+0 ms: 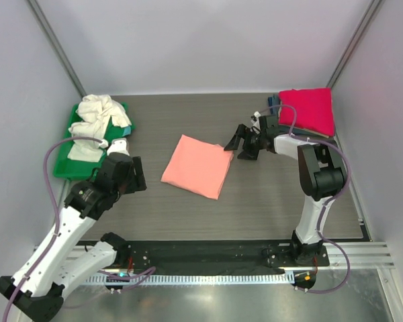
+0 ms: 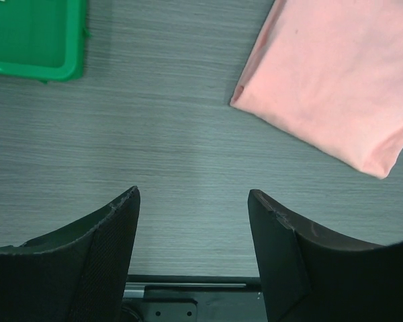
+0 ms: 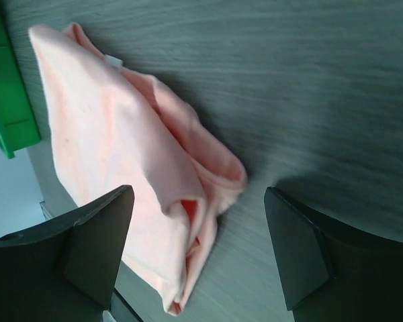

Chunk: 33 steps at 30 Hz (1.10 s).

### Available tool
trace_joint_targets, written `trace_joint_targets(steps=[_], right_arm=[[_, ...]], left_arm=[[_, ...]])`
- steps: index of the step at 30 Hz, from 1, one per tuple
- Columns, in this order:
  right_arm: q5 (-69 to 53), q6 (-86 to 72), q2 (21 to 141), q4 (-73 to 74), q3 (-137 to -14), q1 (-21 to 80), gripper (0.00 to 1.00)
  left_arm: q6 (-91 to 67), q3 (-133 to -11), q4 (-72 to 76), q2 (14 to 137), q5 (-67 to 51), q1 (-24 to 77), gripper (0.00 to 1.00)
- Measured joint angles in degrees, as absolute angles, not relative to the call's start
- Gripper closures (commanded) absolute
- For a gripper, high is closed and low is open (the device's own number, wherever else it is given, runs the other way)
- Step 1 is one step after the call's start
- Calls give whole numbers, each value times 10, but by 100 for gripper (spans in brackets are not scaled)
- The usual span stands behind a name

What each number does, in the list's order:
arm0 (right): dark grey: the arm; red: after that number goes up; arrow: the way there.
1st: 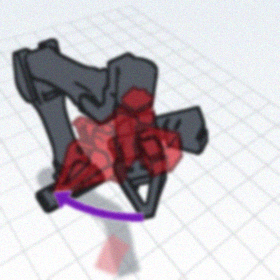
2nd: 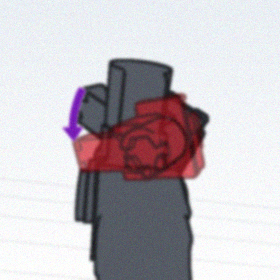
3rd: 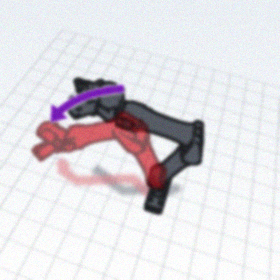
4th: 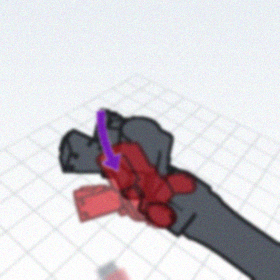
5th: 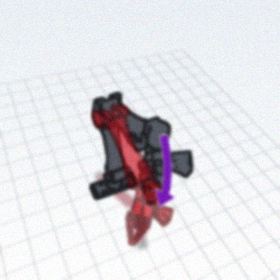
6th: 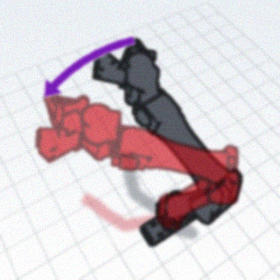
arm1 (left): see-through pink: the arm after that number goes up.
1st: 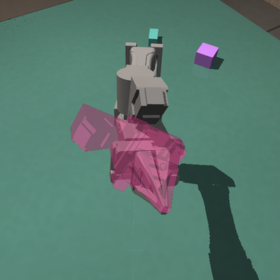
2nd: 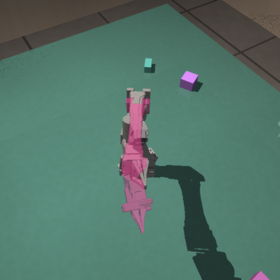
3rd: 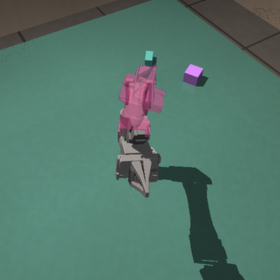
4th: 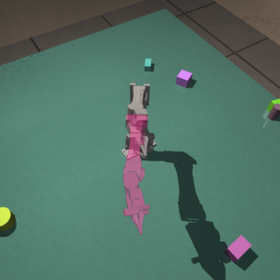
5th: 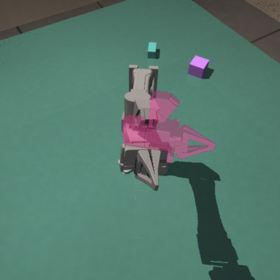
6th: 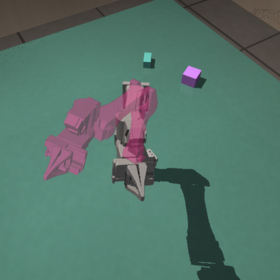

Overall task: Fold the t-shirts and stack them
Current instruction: Neatly place the folded tshirt to the corner

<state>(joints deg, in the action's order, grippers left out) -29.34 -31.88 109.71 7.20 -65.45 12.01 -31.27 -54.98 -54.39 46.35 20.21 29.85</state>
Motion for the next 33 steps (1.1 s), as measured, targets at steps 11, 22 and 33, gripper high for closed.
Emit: trace_joint_targets(steps=[11, 22, 33], right_arm=[[-326, -338, 1121, -80, -616, 154, 28], [-339, -352, 1136, -98, -588, 158, 99], [-261, -241, 1097, 114, -674, 157, 99]], left_arm=[[-312, -544, -542, 463, 221, 298, 32], [-313, -542, -541, 459, 225, 298, 32], [-312, -542, -538, 437, 225, 298, 32]])
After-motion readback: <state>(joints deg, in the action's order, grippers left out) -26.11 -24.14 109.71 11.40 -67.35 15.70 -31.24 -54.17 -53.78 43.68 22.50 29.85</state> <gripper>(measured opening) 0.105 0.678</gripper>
